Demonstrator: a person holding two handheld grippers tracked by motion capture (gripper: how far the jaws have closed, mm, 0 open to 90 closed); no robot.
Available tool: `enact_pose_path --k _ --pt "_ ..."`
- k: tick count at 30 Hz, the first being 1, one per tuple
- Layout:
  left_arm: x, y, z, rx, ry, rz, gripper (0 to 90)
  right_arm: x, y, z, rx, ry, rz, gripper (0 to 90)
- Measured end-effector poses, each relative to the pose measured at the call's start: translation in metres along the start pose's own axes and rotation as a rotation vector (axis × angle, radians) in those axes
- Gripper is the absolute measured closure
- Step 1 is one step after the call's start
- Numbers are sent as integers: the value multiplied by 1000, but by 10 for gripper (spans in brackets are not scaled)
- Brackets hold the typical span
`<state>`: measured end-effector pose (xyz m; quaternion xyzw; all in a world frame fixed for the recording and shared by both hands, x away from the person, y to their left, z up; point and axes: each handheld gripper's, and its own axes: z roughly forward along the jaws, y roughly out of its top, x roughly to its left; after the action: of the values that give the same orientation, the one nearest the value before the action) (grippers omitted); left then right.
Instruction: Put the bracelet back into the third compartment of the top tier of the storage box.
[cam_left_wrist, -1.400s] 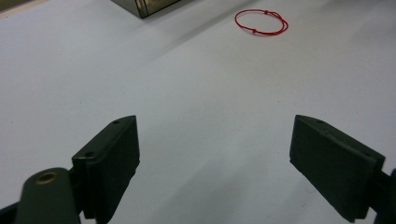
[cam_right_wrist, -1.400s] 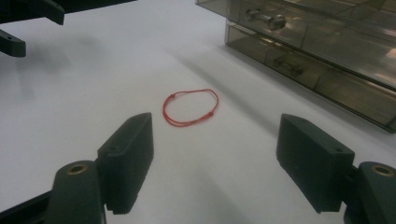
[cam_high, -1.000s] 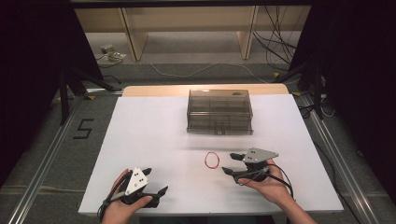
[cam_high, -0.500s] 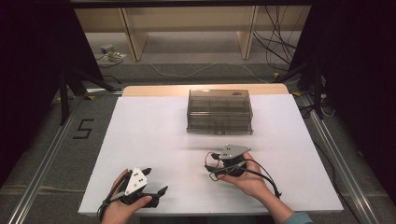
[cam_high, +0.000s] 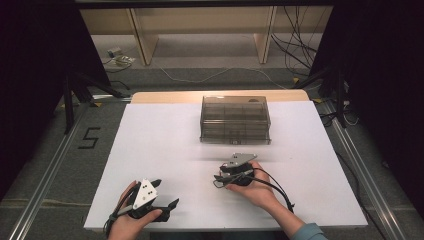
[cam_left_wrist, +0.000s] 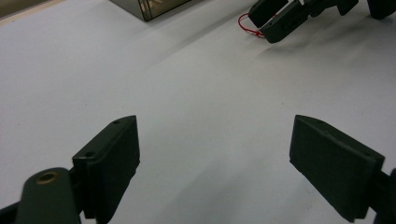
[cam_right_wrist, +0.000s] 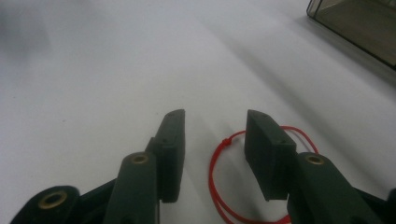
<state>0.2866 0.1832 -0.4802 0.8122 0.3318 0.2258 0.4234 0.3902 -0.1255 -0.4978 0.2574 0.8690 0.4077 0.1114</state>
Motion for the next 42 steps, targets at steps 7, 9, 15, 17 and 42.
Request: enact_pose_path --k 7,9,15,17,42 --pt "0 0 0 -3 0 0 159 0 2 5 23 -13 12 630" --pt "0 0 0 -3 0 1 160 1 2 5 27 -22 11 642" --pt "0 0 0 -5 1 1 160 3 2 6 30 -43 8 707" --pt "0 0 0 -4 0 2 160 3 2 6 29 -47 9 745" --pt "-1 0 -1 -14 1 12 164 0 1 4 19 -54 50 873"
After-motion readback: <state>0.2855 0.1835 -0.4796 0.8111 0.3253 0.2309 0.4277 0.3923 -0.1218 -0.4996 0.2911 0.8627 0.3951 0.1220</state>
